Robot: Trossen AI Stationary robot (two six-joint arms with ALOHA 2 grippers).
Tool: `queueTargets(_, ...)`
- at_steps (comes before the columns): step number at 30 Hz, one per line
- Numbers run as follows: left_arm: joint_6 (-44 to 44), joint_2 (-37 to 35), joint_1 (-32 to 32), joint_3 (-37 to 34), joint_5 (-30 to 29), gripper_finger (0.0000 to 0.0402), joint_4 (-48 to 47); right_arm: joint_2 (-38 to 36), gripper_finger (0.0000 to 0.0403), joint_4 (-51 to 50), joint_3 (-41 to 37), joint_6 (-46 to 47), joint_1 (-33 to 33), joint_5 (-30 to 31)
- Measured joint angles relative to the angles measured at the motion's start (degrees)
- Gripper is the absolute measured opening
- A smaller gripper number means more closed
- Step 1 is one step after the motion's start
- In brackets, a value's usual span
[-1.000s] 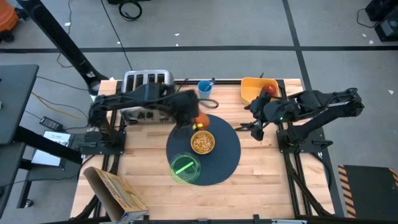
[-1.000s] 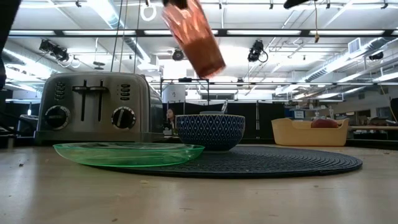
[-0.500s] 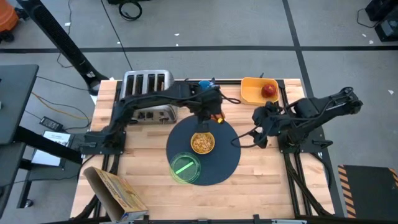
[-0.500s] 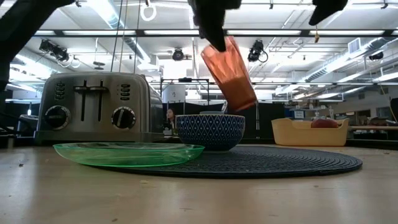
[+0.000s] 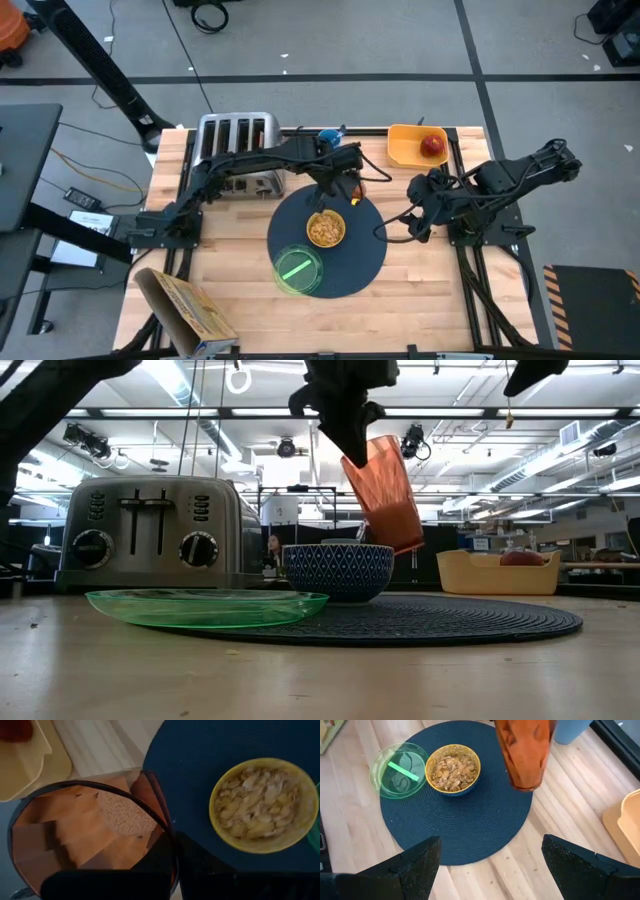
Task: Arrange a breakfast setting
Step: Put the cup of rice grain to the top right of the yellow bowl on the placemat
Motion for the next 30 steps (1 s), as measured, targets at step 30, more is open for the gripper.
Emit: queueTargets(30, -0.3, 6.0, 1.5, -0.7, 1.4, 0.0025, 1.1, 5.2, 0.0348, 5.2, 0.0, 0.9, 0.0, -2.6)
